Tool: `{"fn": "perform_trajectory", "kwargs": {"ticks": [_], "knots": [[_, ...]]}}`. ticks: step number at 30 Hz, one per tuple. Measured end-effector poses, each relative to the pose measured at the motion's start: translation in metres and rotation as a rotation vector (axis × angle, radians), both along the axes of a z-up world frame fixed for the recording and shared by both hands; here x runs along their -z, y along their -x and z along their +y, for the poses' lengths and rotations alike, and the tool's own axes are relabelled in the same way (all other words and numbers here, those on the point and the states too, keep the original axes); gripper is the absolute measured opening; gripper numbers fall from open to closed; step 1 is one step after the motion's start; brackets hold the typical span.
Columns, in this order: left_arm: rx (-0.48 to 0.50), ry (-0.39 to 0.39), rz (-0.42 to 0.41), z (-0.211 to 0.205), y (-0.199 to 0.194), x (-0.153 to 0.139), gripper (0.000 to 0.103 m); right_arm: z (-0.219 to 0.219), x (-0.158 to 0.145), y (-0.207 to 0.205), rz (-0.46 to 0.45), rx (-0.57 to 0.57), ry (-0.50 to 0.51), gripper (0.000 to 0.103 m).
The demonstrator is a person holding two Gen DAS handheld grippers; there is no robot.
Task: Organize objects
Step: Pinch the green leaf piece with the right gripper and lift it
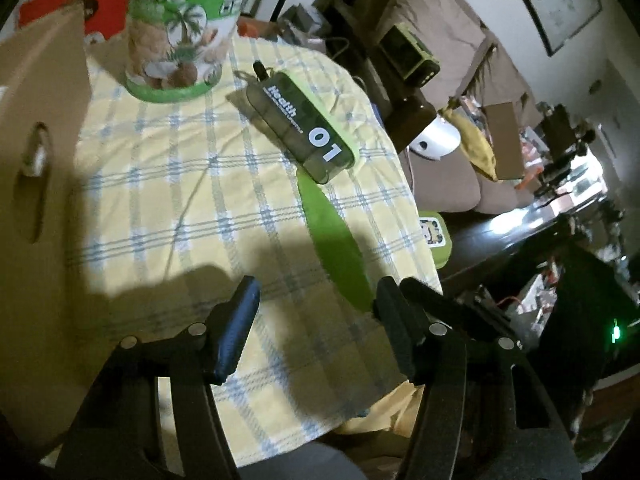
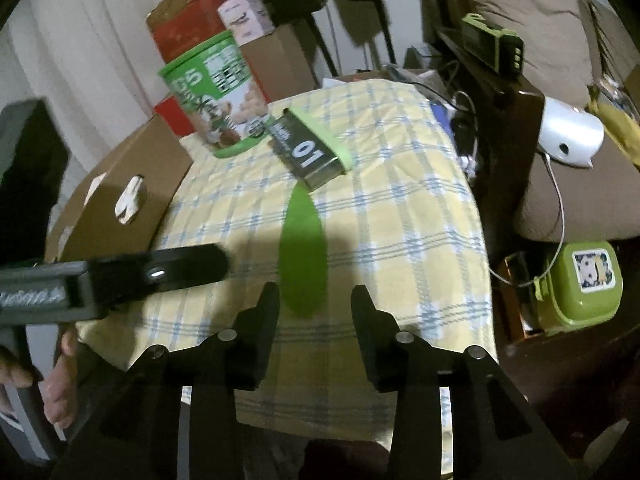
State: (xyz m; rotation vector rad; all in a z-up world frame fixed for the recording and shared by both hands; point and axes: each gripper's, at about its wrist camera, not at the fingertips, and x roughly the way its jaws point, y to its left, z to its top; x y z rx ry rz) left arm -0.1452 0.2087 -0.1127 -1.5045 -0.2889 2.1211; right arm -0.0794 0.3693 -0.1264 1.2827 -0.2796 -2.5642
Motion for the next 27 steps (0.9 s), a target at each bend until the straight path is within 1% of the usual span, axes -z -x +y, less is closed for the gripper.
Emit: {"fn": "perform_trajectory", "kwargs": {"ticks": [5, 8, 11, 16, 21, 27], "knots": [[-0.019, -0.043, -0.067, 0.001, 0.011, 0.016, 0.057, -0.012, 0.007, 0.006, -0.002, -0.021, -0.018, 0.04], [-0.02, -0.058, -0.067, 0.0, 0.012, 0.018, 0.057, -0.016, 0.008, 0.008, 0.008, -0.03, -0.016, 0.045], [-0.021, -0.077, -0.077, 0.0, 0.014, 0.021, 0.057, -0.021, 0.008, 0.009, 0.014, -0.045, -0.013, 0.046], [-0.007, -0.087, -0.074, 0.003, 0.015, 0.019, 0.057, -0.033, 0.009, 0.009, 0.006, -0.092, 0.076, 0.046], [-0.006, -0.116, -0.099, 0.0, 0.017, 0.02, 0.057, -0.047, 0.009, 0.009, 0.024, -0.117, 0.081, 0.047], [-0.017, -0.153, -0.134, -0.004, 0.02, 0.022, 0.057, -0.046, 0.01, 0.007, 0.032, -0.109, 0.1, 0.048]]}}
